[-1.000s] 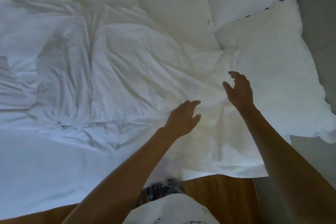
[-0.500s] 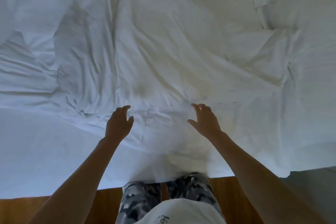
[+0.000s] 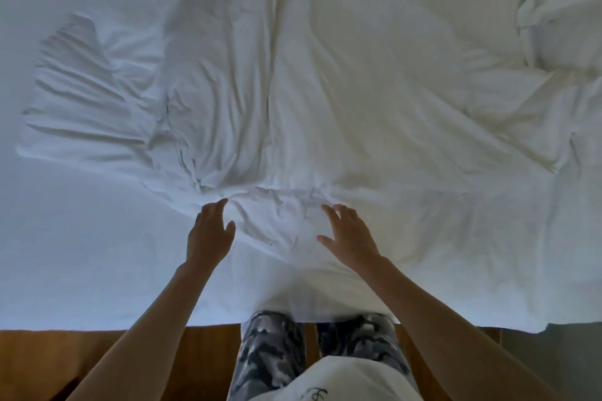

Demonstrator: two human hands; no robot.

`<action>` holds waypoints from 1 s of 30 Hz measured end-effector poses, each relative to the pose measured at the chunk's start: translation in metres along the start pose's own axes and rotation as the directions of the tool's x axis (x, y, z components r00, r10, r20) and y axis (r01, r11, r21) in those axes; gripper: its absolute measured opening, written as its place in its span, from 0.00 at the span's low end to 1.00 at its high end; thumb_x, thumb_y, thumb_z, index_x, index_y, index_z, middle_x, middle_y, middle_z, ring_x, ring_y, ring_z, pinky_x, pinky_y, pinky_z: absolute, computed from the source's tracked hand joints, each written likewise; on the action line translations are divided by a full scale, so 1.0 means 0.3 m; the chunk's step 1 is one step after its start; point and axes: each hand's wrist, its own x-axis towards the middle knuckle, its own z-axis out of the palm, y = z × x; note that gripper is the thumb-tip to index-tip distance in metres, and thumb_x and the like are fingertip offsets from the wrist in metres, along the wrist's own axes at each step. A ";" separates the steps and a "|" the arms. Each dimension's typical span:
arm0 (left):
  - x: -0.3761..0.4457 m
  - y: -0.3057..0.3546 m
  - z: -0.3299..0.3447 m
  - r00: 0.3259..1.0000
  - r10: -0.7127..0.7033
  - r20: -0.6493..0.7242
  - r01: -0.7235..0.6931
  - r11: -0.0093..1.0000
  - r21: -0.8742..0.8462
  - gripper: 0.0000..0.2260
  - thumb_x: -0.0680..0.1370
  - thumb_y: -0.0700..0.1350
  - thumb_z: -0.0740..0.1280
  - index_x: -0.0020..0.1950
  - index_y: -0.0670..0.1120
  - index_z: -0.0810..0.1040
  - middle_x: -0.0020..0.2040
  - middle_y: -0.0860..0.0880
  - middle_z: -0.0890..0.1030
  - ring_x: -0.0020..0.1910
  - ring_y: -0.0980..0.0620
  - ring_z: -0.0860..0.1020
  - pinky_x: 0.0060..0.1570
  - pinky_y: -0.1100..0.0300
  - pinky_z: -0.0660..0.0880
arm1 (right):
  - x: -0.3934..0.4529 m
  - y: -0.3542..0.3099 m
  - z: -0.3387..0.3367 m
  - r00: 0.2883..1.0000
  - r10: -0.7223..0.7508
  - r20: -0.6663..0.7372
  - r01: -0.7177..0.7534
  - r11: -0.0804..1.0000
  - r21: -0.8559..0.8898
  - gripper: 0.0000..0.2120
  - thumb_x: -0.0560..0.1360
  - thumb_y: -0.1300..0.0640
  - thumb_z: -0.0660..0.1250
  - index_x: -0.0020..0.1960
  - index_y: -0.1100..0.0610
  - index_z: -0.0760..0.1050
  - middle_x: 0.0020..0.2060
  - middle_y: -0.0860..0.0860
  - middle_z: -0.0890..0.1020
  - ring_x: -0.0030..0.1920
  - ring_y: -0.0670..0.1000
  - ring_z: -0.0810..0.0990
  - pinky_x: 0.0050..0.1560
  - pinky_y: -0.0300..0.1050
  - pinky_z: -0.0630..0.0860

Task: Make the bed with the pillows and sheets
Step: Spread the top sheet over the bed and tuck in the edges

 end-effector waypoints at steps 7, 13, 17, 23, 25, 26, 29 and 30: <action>-0.181 -0.259 -0.050 0.996 -0.026 0.086 0.030 0.998 -0.051 0.22 0.80 0.45 0.63 0.74 0.46 0.65 0.68 0.43 0.72 0.63 0.44 0.76 0.60 0.49 0.73 | -0.134 -0.221 0.067 0.992 0.089 0.085 -0.090 0.996 0.000 0.30 0.79 0.47 0.61 0.76 0.54 0.56 0.72 0.55 0.64 0.71 0.55 0.64 0.67 0.47 0.66; -0.483 -0.556 -0.091 0.985 -0.144 0.093 0.147 0.989 -0.022 0.20 0.81 0.46 0.64 0.72 0.47 0.68 0.70 0.44 0.73 0.64 0.45 0.77 0.61 0.51 0.75 | -0.324 -0.446 0.141 0.982 0.049 0.181 -0.062 0.996 0.070 0.22 0.80 0.50 0.59 0.72 0.55 0.64 0.64 0.55 0.73 0.64 0.55 0.71 0.62 0.47 0.68; -0.697 -0.676 -0.095 0.959 -0.284 0.002 0.281 0.947 -0.155 0.17 0.80 0.42 0.64 0.69 0.44 0.71 0.65 0.42 0.77 0.59 0.45 0.80 0.53 0.52 0.79 | -0.420 -0.517 0.171 0.983 -0.035 0.178 0.012 0.992 0.129 0.20 0.79 0.51 0.59 0.69 0.55 0.68 0.60 0.53 0.77 0.60 0.54 0.76 0.58 0.44 0.69; -0.902 -0.660 -0.048 0.929 -0.365 -0.057 0.343 0.909 -0.237 0.17 0.80 0.45 0.65 0.69 0.46 0.72 0.64 0.44 0.78 0.57 0.46 0.79 0.50 0.53 0.80 | -0.543 -0.483 0.162 0.991 -0.064 0.119 0.041 0.982 0.184 0.18 0.78 0.51 0.61 0.67 0.54 0.70 0.56 0.51 0.79 0.56 0.52 0.77 0.55 0.43 0.71; -0.906 -0.624 -0.048 0.931 -0.359 -0.065 0.331 0.906 -0.264 0.17 0.80 0.44 0.65 0.69 0.46 0.72 0.64 0.44 0.78 0.57 0.46 0.79 0.52 0.52 0.79 | -0.576 -0.451 0.160 0.995 -0.035 0.096 0.016 0.981 0.192 0.19 0.78 0.51 0.63 0.67 0.54 0.71 0.54 0.50 0.79 0.54 0.51 0.78 0.53 0.43 0.72; -0.894 -0.602 -0.054 0.935 -0.348 -0.070 0.316 0.906 -0.280 0.17 0.80 0.44 0.65 0.69 0.46 0.72 0.64 0.44 0.78 0.57 0.45 0.79 0.53 0.51 0.79 | -0.585 -0.436 0.160 0.995 -0.022 0.097 0.003 0.983 0.186 0.19 0.77 0.51 0.63 0.67 0.53 0.71 0.54 0.50 0.80 0.54 0.51 0.78 0.52 0.43 0.72; -0.807 -0.555 -0.094 0.958 -0.285 -0.045 0.256 0.912 -0.321 0.17 0.80 0.43 0.65 0.69 0.48 0.71 0.64 0.45 0.78 0.55 0.47 0.80 0.53 0.53 0.79 | -0.580 -0.413 0.154 0.995 0.031 0.098 -0.048 0.984 0.171 0.19 0.77 0.50 0.63 0.68 0.53 0.70 0.53 0.49 0.79 0.53 0.49 0.78 0.48 0.40 0.70; -0.770 -0.538 -0.114 0.966 -0.257 -0.024 0.234 0.913 -0.334 0.17 0.80 0.43 0.65 0.69 0.48 0.71 0.64 0.45 0.77 0.55 0.48 0.80 0.53 0.55 0.79 | -0.572 -0.419 0.150 0.995 0.055 0.086 -0.070 0.982 0.178 0.19 0.78 0.50 0.63 0.68 0.53 0.70 0.51 0.48 0.79 0.53 0.49 0.78 0.47 0.38 0.69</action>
